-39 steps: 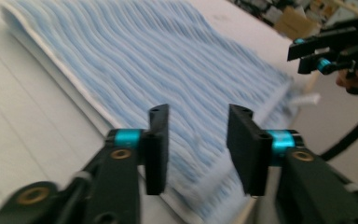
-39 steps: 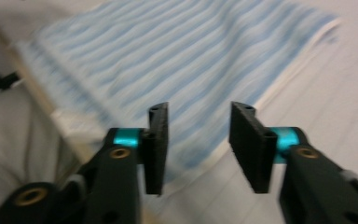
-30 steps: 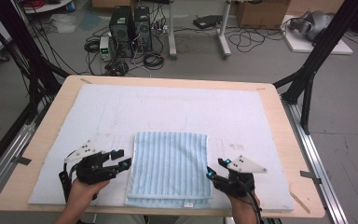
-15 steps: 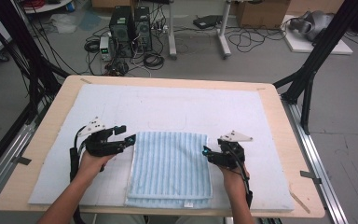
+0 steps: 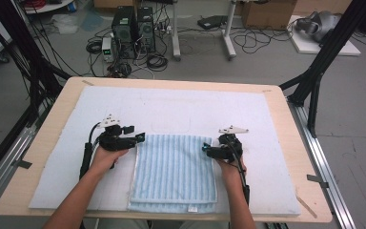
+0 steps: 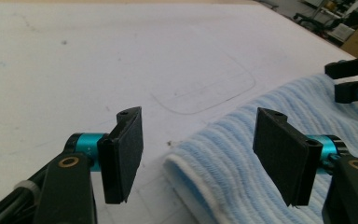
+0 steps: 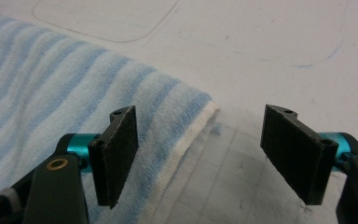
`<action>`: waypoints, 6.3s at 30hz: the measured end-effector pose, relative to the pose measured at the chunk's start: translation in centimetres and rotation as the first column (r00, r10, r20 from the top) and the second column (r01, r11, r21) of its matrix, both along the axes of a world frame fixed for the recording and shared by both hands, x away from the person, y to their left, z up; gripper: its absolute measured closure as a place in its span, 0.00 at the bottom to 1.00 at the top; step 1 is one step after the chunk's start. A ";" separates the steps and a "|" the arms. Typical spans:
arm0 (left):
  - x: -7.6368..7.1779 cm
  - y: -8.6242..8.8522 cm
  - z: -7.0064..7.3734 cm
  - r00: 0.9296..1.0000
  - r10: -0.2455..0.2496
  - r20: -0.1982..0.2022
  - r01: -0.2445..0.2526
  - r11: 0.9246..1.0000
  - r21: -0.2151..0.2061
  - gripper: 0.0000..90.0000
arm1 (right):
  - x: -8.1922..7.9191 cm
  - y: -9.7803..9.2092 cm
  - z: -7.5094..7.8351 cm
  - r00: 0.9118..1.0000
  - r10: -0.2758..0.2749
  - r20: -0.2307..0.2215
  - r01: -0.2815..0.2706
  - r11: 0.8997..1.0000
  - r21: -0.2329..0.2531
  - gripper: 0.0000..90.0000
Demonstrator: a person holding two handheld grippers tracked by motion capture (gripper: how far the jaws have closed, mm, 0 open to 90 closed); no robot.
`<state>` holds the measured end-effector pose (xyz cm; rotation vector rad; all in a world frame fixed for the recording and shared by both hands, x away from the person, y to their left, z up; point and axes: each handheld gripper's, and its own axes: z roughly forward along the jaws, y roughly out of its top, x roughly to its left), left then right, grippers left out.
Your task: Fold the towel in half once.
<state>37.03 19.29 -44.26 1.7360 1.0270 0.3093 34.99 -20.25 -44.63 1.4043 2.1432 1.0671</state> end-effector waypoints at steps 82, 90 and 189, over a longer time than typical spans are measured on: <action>-6.8 1.2 1.6 0.989 -0.106 0.103 0.107 0.994 -0.005 0.46 | -4.9 0.1 3.4 0.975 0.140 0.172 -0.144 0.990 0.008 0.56; -8.7 1.6 1.0 0.981 -0.170 0.095 0.169 0.985 0.023 0.47 | -7.5 0.0 3.2 0.967 0.190 0.168 -0.195 0.981 0.016 0.48; -11.1 -0.5 -0.9 0.985 -0.152 -0.077 0.162 0.975 0.152 0.84 | -11.2 1.8 0.1 0.962 0.267 0.052 -0.254 0.952 -0.171 0.83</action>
